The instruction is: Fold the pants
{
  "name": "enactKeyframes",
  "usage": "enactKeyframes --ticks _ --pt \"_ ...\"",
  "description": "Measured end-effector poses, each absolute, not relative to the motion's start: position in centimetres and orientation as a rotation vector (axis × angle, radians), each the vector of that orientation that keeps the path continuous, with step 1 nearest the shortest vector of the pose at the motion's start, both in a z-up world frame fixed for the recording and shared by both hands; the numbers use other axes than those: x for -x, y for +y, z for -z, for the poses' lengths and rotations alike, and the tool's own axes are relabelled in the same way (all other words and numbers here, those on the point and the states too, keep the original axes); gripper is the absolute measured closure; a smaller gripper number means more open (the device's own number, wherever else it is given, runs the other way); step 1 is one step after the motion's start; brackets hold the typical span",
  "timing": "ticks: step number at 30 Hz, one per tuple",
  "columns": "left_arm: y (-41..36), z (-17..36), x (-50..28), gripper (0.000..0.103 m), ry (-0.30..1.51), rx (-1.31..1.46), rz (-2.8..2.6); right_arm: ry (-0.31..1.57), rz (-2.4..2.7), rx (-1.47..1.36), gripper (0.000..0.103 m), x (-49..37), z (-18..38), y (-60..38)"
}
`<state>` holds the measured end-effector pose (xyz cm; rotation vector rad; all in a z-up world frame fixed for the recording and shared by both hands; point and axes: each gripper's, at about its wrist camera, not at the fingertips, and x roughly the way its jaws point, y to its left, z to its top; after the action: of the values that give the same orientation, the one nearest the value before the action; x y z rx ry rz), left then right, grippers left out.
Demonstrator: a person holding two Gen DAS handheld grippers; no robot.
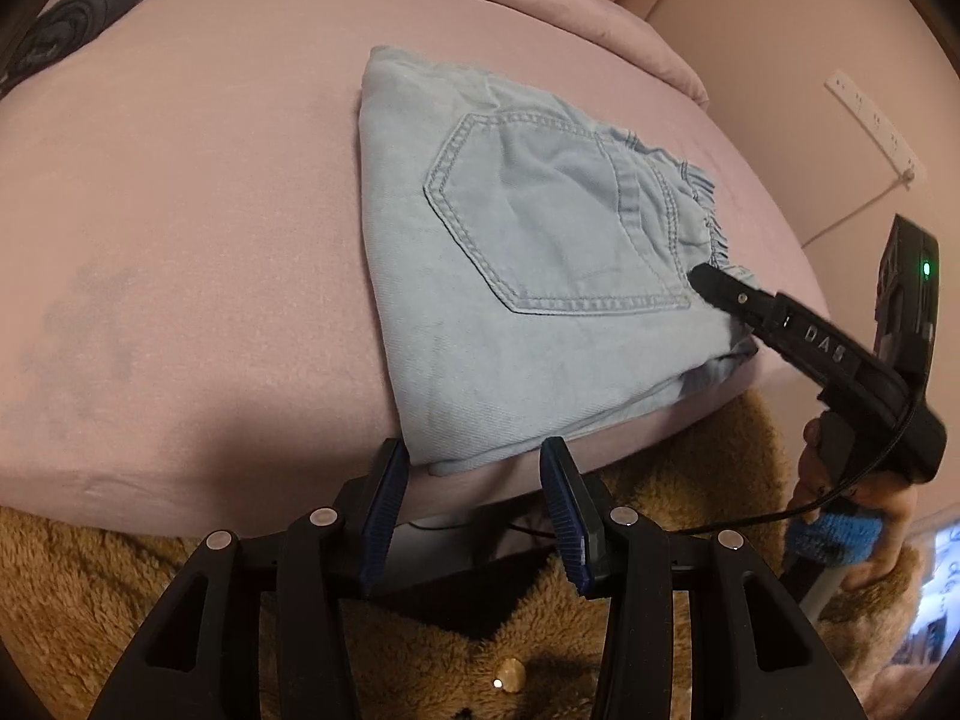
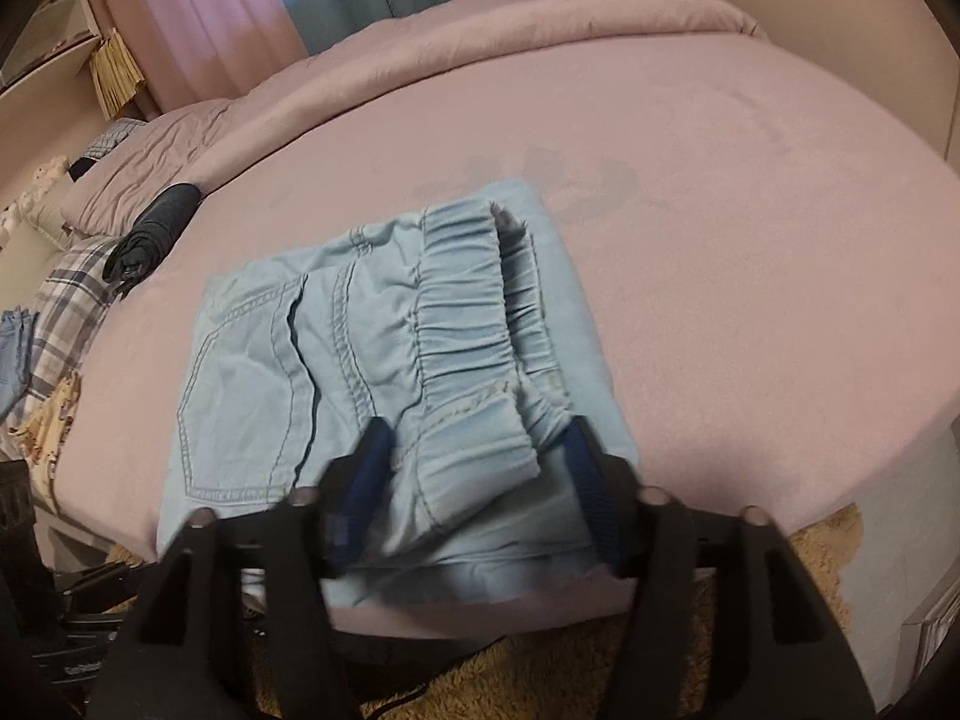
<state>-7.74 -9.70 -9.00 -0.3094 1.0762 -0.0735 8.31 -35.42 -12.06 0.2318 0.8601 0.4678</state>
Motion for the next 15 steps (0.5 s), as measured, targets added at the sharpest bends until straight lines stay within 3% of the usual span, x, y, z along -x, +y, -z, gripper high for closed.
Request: enactKeyframes --ticks 2,4,10,15 --pt "-9.1 8.4 7.7 0.058 1.067 0.337 0.074 0.829 -0.468 -0.232 0.069 -8.0 11.4 -35.6" --pt "-8.5 7.4 7.7 0.058 1.045 0.354 0.069 0.782 -0.481 -0.24 0.073 -7.4 10.0 -35.9" --pt "-7.3 5.0 6.3 0.058 1.0 0.405 0.13 0.689 -0.47 -0.248 0.074 -5.8 6.8 -37.1" --pt "-8.0 4.0 5.4 0.058 1.025 0.399 0.161 0.777 -0.421 -0.232 0.073 -7.0 9.6 -37.7"
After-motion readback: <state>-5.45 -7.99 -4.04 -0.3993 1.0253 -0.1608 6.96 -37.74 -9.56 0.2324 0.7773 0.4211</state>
